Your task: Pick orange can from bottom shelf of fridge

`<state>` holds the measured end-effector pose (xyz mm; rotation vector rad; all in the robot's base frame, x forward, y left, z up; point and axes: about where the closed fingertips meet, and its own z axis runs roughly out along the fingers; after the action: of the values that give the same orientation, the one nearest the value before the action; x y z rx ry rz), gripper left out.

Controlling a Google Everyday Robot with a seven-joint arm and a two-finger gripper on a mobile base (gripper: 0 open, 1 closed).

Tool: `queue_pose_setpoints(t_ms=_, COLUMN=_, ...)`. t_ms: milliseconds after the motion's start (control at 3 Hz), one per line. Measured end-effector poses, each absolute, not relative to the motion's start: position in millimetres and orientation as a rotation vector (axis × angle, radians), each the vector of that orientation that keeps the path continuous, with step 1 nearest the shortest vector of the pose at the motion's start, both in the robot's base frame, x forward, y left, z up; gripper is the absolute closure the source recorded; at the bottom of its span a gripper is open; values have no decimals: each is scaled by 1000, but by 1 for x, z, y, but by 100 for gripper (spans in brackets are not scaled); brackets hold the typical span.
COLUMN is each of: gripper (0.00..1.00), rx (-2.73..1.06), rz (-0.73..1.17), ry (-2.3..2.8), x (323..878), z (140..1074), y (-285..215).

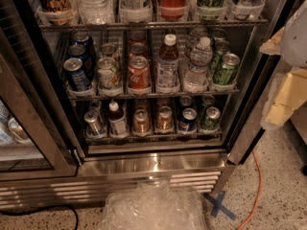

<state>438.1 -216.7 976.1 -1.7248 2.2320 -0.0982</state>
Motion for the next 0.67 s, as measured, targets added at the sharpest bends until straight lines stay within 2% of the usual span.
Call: queue_pose_setpoints(t_ms=667, gripper=0, rx=-1687, rz=-24, ry=2213, x=438, z=976, y=-207)
